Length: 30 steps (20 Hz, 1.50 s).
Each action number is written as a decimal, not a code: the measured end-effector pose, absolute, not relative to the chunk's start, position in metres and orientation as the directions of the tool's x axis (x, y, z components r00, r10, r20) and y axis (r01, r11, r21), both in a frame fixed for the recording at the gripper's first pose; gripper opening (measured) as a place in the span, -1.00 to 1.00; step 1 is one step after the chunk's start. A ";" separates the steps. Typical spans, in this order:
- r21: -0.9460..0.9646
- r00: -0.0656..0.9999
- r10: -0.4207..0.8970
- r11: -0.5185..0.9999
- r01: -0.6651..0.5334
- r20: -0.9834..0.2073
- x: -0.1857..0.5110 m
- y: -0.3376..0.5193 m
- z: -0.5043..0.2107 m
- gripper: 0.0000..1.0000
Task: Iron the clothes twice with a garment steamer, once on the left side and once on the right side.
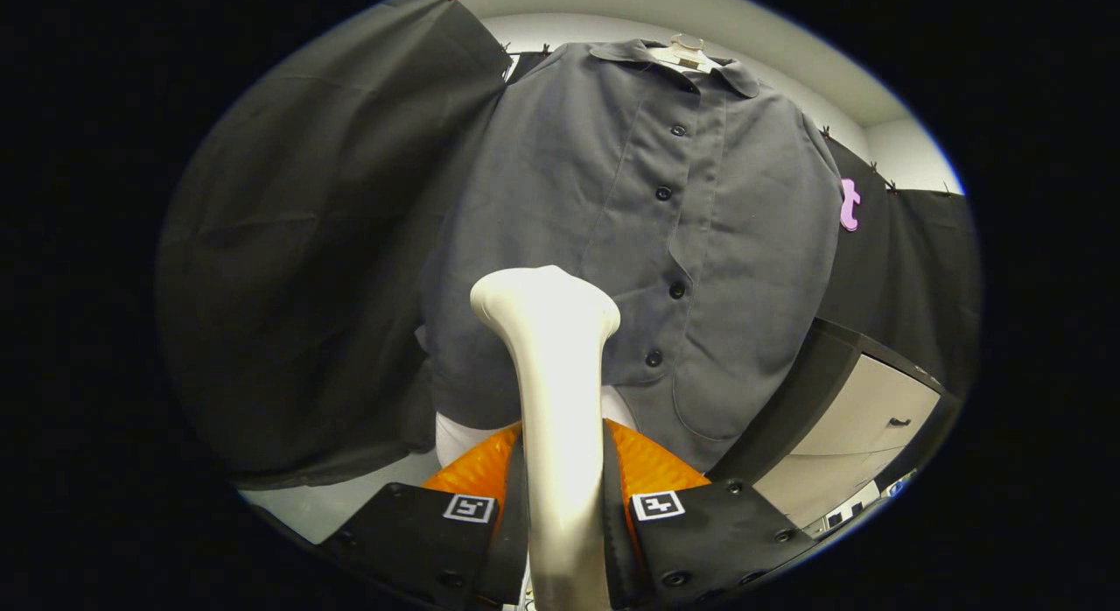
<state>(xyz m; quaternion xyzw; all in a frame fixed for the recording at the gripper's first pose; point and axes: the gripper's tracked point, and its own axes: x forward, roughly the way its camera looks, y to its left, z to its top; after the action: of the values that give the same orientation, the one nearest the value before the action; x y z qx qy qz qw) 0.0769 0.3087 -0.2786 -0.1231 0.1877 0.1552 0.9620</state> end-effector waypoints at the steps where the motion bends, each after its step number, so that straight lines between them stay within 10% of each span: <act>1: -0.175 0.879 0.257 0.921 -0.349 -0.402 0.073 0.306 -0.273 -0.13; 30: -0.151 0.969 0.148 0.972 -0.179 -0.196 -0.001 0.192 -0.101 -0.14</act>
<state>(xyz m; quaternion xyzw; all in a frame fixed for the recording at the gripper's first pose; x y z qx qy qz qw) -0.0009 0.1915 -0.1014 -0.0843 0.0922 0.0828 0.9887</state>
